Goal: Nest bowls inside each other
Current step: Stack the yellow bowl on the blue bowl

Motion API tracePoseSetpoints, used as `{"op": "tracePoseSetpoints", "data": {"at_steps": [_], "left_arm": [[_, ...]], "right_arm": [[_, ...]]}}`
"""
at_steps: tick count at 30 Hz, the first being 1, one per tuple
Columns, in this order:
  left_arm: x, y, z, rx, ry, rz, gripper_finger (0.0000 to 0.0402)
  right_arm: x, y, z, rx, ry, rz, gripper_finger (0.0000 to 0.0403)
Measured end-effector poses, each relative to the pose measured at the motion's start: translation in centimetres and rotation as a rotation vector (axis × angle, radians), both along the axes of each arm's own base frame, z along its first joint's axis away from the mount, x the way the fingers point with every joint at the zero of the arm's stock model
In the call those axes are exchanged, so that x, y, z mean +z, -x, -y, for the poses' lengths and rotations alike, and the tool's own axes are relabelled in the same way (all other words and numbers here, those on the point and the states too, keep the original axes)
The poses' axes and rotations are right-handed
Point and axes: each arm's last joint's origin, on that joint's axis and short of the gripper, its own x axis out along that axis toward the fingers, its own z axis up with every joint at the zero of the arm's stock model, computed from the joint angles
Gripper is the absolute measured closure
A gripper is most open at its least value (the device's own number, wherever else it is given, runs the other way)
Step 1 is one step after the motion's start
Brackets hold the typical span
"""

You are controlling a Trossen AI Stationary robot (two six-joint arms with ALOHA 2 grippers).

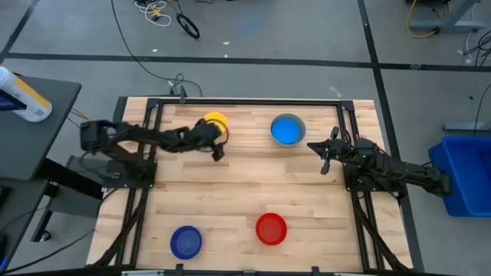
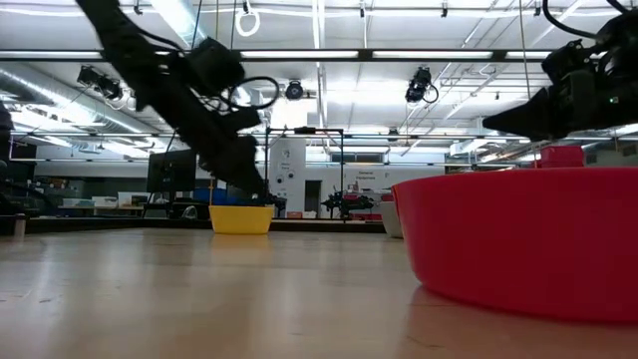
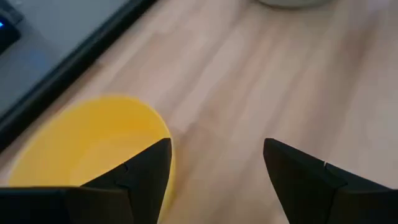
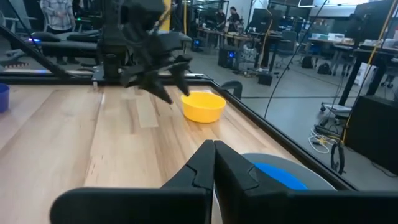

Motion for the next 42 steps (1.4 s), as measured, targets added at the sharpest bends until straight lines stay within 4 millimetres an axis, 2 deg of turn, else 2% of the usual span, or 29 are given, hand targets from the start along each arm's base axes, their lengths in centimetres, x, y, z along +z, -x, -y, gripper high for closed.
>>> {"op": "tracePoseSetpoints", "data": {"at_steps": [5, 13, 21, 30, 42], "left_arm": [[0.9, -1.7, -2.2, 0.036, 0.01, -0.007, 0.014], [2.2, -1.4, -4.6, 0.128, 0.146, 0.01, 0.0142], [2.0, -1.2, -5.0, 0.145, 0.202, 0.025, 0.0142], [-0.3, -1.4, -5.3, 0.173, 0.244, -0.048, 0.0141], [-0.3, -1.3, -5.3, 0.181, 0.248, -0.053, 0.0153]], "right_arm": [[-0.1, -0.1, 0.0, 0.0, -0.006, -0.016, 0.0391], [-0.5, -0.3, 0.1, 0.001, -0.018, -0.058, 0.0391], [-0.5, -0.4, 0.1, -0.002, -0.049, -0.053, 0.0391], [-0.5, -0.4, 0.1, -0.003, -0.052, -0.051, 0.0391], [-0.5, -0.4, 0.1, -0.004, -0.06, -0.046, 0.0391]]}}
